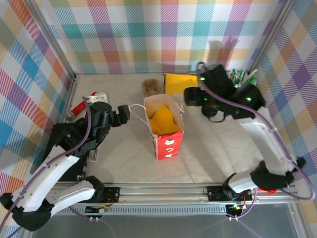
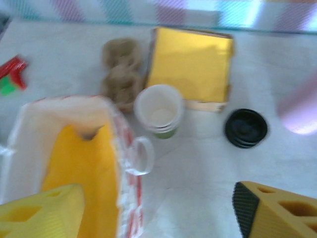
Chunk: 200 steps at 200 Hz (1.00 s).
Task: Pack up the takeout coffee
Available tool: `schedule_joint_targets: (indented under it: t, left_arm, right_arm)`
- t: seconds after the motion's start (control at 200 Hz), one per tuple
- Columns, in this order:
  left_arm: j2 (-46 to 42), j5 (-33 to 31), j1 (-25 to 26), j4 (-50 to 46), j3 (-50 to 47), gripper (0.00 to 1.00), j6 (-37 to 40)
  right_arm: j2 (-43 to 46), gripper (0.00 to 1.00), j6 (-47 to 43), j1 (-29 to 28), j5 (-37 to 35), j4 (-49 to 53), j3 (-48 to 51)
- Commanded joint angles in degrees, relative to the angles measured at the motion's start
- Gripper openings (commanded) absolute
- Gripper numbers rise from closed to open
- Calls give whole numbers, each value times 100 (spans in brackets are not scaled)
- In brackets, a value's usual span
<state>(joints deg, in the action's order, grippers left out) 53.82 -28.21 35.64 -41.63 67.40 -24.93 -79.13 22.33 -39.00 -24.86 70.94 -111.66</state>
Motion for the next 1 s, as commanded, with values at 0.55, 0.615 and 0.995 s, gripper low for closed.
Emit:
schedule_joint_targets:
  t: [0.55, 0.615, 0.995]
  left_arm:
    - [134, -599, -2505, 4898, -3732, 100, 2093]
    - [414, -314, -2632, 5395, -4011, 100, 2098]
    - [2399, 1065, -2894, 9068, -4997, 100, 2545]
  right_arm:
    - [2219, 99, -1020, 3147, 502, -6008, 7028]
    - [2087, 99, -1163, 3262, 531, -6745, 7511]
    - [460, 99, -2179, 3500, 1364, -10484, 8919]
